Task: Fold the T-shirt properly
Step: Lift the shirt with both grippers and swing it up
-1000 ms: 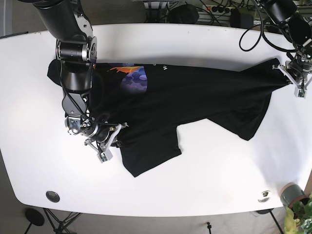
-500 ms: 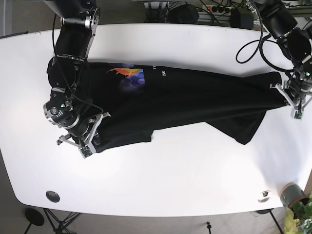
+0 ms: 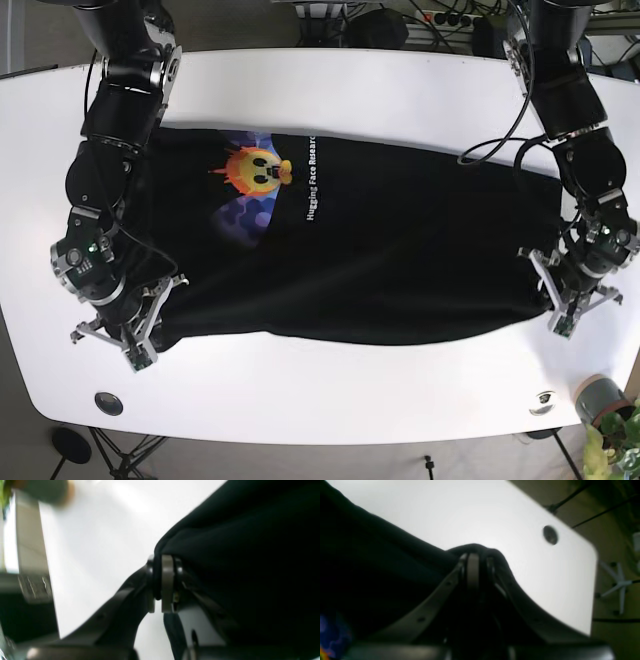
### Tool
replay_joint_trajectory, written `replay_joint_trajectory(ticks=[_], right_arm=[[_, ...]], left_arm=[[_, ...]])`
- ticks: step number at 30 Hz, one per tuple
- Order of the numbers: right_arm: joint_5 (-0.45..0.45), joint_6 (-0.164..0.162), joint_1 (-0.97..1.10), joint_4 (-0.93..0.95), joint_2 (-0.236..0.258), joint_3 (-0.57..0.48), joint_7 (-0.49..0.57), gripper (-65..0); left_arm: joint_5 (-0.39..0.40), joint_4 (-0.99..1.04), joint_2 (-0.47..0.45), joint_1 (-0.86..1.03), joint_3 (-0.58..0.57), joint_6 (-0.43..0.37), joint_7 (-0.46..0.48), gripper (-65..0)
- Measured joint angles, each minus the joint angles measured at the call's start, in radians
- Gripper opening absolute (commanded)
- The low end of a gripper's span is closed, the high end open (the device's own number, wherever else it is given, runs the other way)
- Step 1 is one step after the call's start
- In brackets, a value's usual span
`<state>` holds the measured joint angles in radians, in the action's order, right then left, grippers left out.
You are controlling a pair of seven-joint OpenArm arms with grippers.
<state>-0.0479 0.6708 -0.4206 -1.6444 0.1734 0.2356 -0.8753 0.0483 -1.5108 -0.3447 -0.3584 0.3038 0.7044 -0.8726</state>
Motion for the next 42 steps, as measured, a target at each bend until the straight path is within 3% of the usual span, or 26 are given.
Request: replay_joint_trajectory(ticks=[6,27,33,37,42], right_arm=[[0.002,0.005,-0.106,0.077,0.024,-0.006,-0.016,-62.9],[0.0,0.003,-0.579,0.418,0.085,-0.012,-0.017,-62.9],[0.0,0.003,-0.685,0.431,0.087,-0.019,-0.021,-62.9],[0.002,0.005,-0.761,0.429,0.101,-0.1,-0.029,-62.9],[0.024,0.01,-0.842,0.416,0.111,-0.127,-0.104,-62.9]], left_arm=[[0.002,0.039,0.014,-0.128,-0.097,-0.006,-0.003,-65.0],[0.001,0.272,0.029,-0.561,-0.1,-0.238,0.085,-65.0],[-0.002,0.31,0.021,-0.679,-0.1,-0.248,0.107,-65.0],[-0.003,0.317,0.014,-0.755,-0.1,-0.251,0.129,-65.0],[0.002,0.319,-0.019,-0.825,-0.094,-0.249,0.132,-65.0]])
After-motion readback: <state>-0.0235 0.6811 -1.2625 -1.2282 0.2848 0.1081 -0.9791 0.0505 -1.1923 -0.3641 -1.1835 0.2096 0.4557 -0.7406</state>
